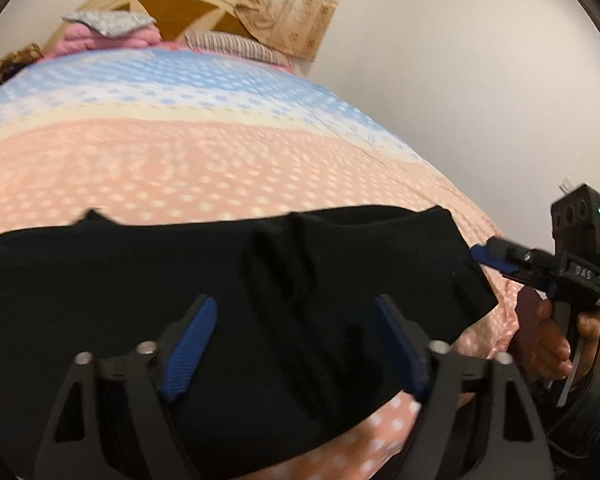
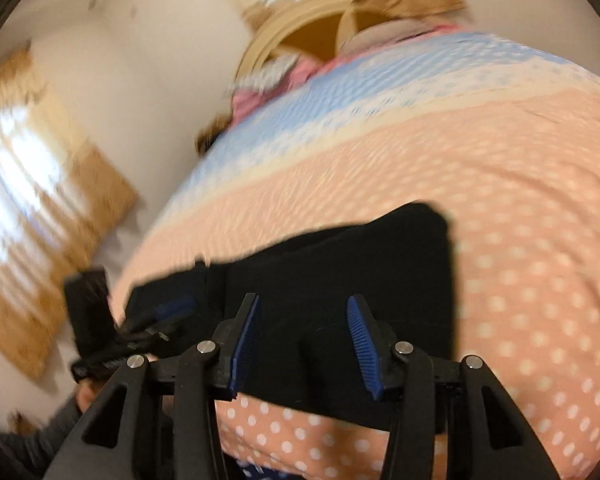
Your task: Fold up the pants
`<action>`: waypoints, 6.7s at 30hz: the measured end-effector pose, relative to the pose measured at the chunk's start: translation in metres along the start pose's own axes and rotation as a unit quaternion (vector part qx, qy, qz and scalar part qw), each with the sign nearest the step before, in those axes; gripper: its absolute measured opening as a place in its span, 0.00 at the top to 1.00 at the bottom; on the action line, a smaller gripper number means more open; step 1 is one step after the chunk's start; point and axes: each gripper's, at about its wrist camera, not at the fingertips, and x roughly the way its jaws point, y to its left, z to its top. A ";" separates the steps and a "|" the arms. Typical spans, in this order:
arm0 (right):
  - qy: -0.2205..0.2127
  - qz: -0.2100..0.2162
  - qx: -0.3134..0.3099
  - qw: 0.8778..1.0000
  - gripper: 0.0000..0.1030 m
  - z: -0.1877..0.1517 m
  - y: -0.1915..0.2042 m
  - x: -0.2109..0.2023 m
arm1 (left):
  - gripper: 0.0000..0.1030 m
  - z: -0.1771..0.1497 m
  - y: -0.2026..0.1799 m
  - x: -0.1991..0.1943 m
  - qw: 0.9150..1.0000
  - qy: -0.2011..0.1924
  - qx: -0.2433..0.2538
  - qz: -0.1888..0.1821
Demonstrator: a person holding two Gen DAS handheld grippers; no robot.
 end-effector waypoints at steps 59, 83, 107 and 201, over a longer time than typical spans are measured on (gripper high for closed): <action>0.082 0.008 -0.228 0.970 0.54 -0.037 0.136 0.096 | 0.39 -0.008 0.053 -0.044 0.980 -0.014 0.030 0.196; 0.064 0.056 -0.205 0.975 0.51 -0.061 0.129 0.083 | 0.31 -0.061 0.220 -0.175 0.942 -0.040 -0.118 0.313; 0.028 0.027 -0.161 0.986 0.50 -0.065 0.104 0.061 | 0.71 -0.049 0.189 -0.171 0.959 -0.072 -0.114 0.249; -0.098 -0.092 -0.054 0.989 0.50 -0.004 0.023 -0.045 | 0.15 -0.021 -0.012 -0.043 0.986 -0.050 0.017 0.158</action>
